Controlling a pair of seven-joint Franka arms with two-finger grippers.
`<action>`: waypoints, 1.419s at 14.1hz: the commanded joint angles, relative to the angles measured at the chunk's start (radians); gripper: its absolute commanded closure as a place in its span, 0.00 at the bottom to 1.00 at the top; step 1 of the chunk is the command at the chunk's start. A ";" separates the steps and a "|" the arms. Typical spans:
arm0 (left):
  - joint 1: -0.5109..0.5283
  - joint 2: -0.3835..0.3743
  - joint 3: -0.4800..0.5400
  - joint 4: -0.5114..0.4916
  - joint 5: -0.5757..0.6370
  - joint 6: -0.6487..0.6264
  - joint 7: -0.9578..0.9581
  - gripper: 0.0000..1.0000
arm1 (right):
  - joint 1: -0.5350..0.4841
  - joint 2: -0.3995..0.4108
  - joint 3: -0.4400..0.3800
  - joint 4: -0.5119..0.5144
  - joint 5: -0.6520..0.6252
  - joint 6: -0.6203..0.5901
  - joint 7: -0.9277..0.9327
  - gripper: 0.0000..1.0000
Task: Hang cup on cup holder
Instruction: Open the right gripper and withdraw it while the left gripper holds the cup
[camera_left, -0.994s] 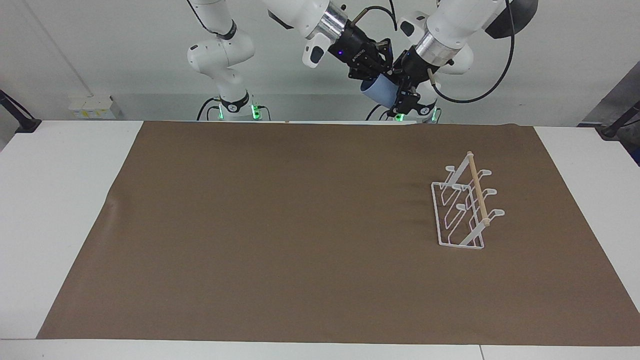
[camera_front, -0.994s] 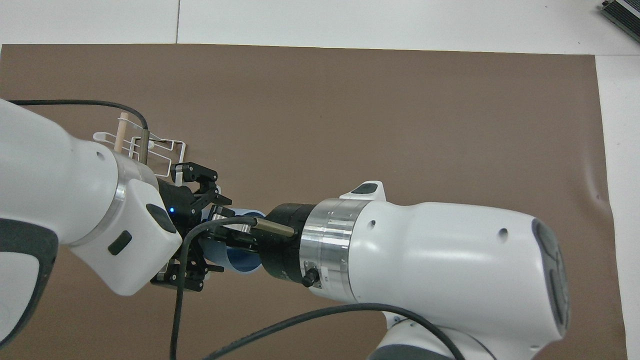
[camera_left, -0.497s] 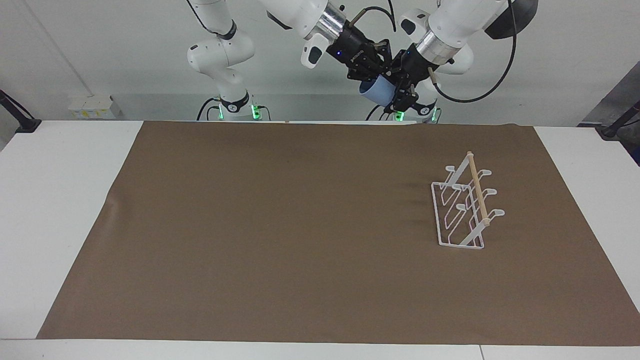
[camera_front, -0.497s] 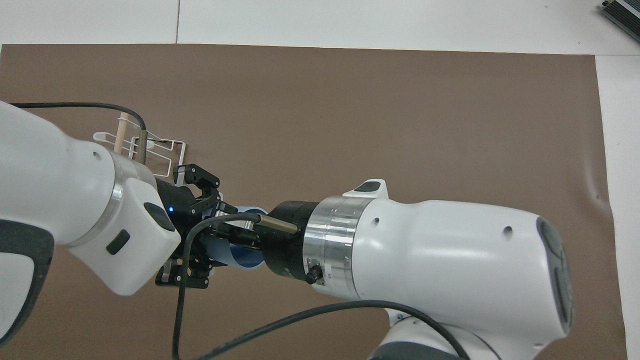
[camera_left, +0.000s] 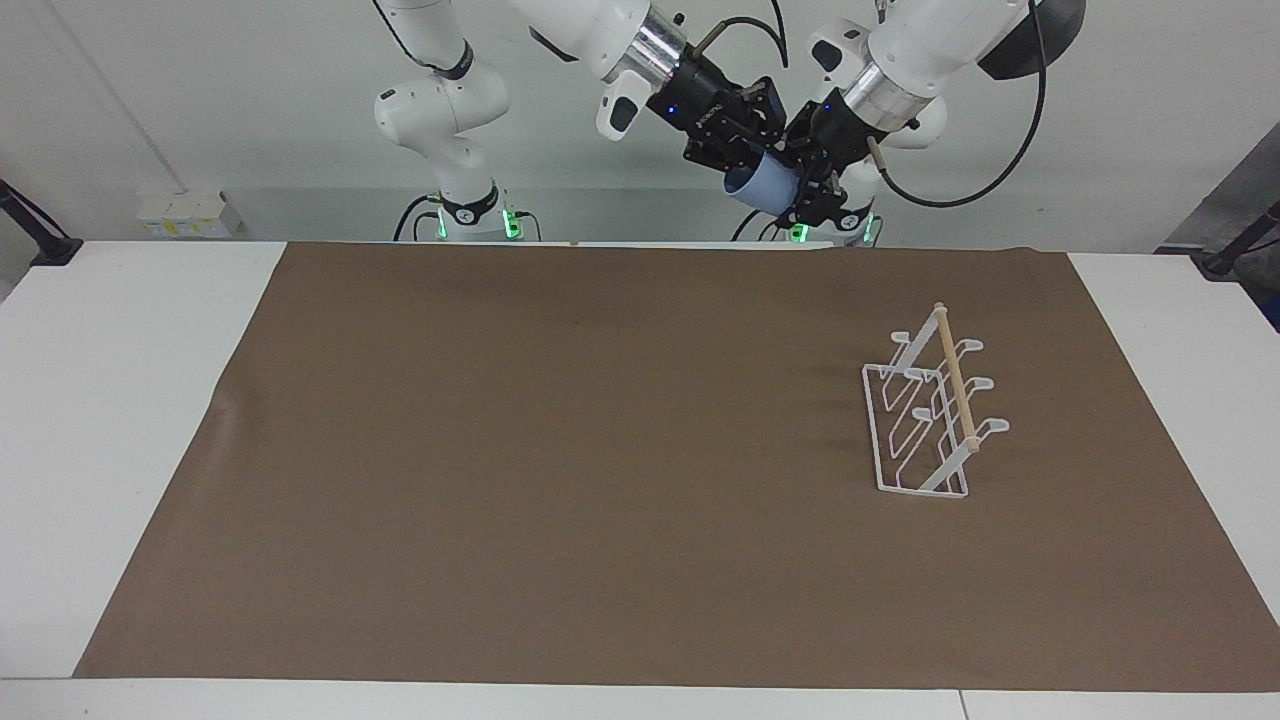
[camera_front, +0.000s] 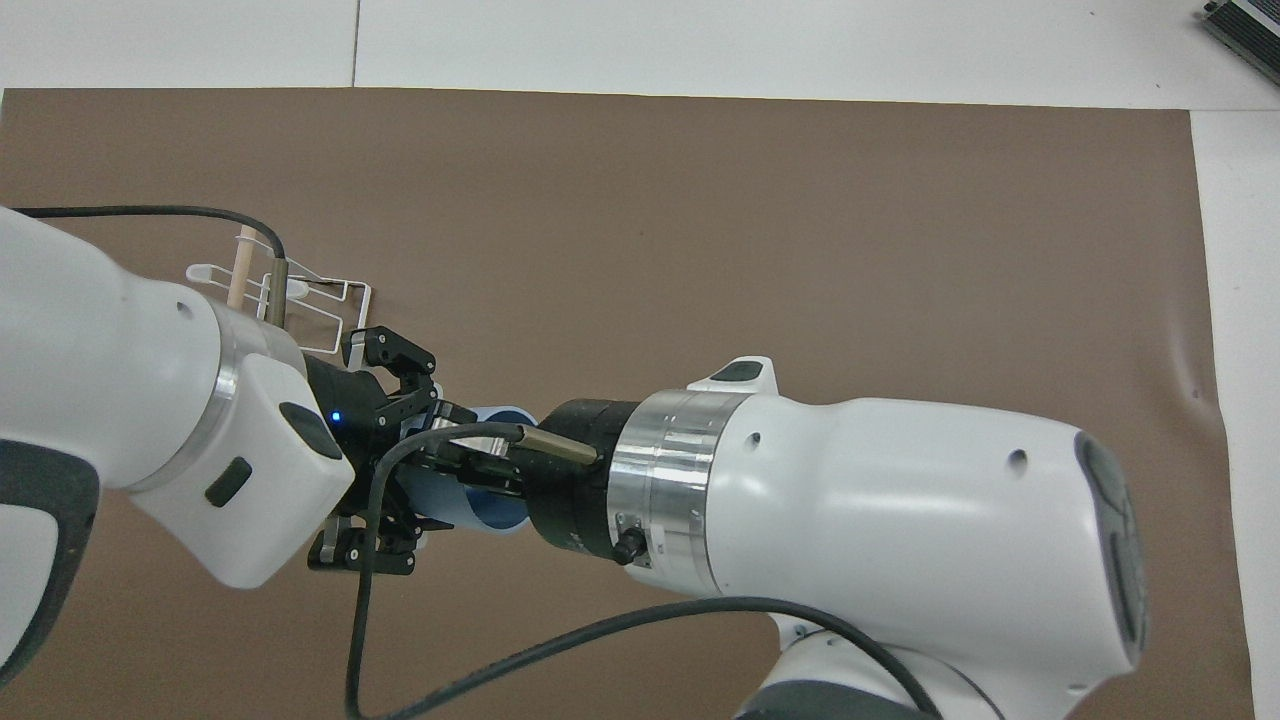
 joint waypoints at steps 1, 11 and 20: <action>0.008 -0.028 -0.003 -0.033 -0.011 0.019 -0.037 1.00 | -0.030 -0.001 0.007 -0.006 0.025 0.006 -0.007 0.27; 0.015 -0.025 -0.006 -0.039 0.415 0.047 -0.160 1.00 | -0.367 0.015 0.006 0.005 -0.367 -0.258 -0.465 0.27; 0.006 0.009 -0.015 -0.117 0.936 0.148 -0.147 1.00 | -0.599 -0.017 0.006 -0.090 -0.743 -0.361 -0.720 0.27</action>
